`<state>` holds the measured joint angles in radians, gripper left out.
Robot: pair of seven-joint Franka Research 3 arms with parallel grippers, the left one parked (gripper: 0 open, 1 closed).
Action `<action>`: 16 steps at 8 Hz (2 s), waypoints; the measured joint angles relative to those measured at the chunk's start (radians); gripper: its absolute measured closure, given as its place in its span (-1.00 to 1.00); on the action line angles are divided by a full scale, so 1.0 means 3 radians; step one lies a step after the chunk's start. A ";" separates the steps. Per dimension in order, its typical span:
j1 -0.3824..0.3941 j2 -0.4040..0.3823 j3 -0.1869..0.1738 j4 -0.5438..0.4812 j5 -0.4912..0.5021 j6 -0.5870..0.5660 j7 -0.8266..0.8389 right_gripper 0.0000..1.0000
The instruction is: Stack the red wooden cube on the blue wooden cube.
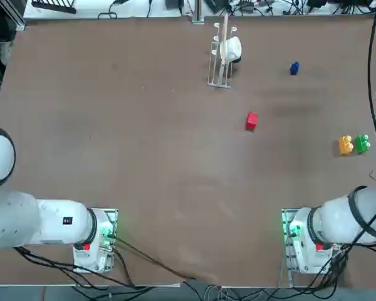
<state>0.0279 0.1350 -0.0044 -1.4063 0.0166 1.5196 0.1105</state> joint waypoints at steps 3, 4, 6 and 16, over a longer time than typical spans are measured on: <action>0.0001 0.0002 0.0000 0.0000 0.0000 -0.0005 -0.0003 -1.00; 0.0001 0.0006 0.0000 0.0000 0.0000 -0.0009 -0.0019 -1.00; 0.0002 0.0037 0.0014 -0.0036 0.0000 -0.0030 -0.0027 -1.00; 0.0242 0.0263 0.0810 -0.2260 0.0000 0.2492 0.1000 -1.00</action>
<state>0.1005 0.2138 0.2387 -2.0843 0.0165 2.2670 0.4105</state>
